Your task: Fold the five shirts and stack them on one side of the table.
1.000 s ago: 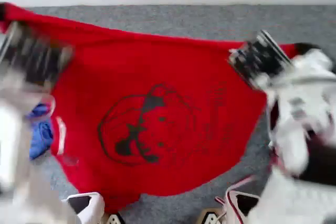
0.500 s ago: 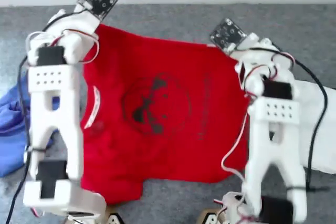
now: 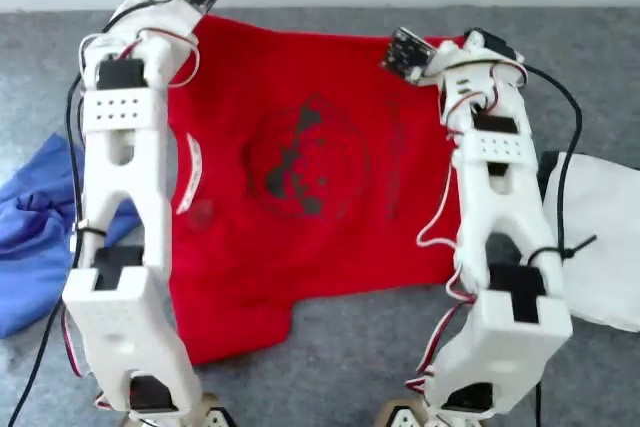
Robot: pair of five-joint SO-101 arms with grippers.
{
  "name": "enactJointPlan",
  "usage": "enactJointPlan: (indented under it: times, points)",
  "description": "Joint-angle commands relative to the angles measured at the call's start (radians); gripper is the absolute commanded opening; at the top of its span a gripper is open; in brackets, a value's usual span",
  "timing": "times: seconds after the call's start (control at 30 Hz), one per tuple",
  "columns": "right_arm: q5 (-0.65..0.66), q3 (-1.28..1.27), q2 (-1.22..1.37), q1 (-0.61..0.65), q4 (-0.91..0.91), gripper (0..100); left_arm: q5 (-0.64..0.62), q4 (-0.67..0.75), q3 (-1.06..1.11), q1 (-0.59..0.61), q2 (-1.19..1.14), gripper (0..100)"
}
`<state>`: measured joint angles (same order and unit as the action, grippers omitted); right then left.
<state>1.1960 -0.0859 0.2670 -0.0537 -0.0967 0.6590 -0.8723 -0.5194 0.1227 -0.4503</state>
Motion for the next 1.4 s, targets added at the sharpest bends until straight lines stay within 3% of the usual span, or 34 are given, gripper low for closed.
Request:
enactJointPlan:
  times: [0.0, 0.17, 0.37, 0.53, 0.83, 1.0, 1.2, 1.37]
  points:
    - [0.011, 0.06, -0.012, 0.004, 0.03, 0.9, 0.005, -0.199, -0.179, -0.02, -0.011, 1]
    - [0.015, -0.032, -0.068, -0.004, 0.004, 0.9, 0.006, -0.508, -0.317, -0.032, -0.037, 1]
    - [0.017, -0.049, -0.12, -0.005, -0.288, 0.9, 0.051, -0.875, -0.398, -0.034, -0.043, 1]
    - [0.015, -0.049, -0.142, -0.005, -0.509, 0.9, 0.054, -0.887, -0.249, -0.012, 0.055, 2]
    - [0.015, -0.049, -0.185, -0.044, -0.901, 0.9, 0.052, -0.887, 0.533, -0.169, 0.5, 2]
    - [0.015, -0.049, -0.194, -0.094, -1.063, 0.9, 0.009, -0.885, 0.865, -0.256, 0.687, 2]
    - [0.017, -0.049, -0.209, -0.11, -1.224, 0.9, 0.0, -0.885, 1.109, -0.311, 0.766, 2]
    - [0.017, -0.055, -0.205, -0.125, -1.262, 0.9, 0.008, -0.885, 1.167, -0.31, 0.767, 2]
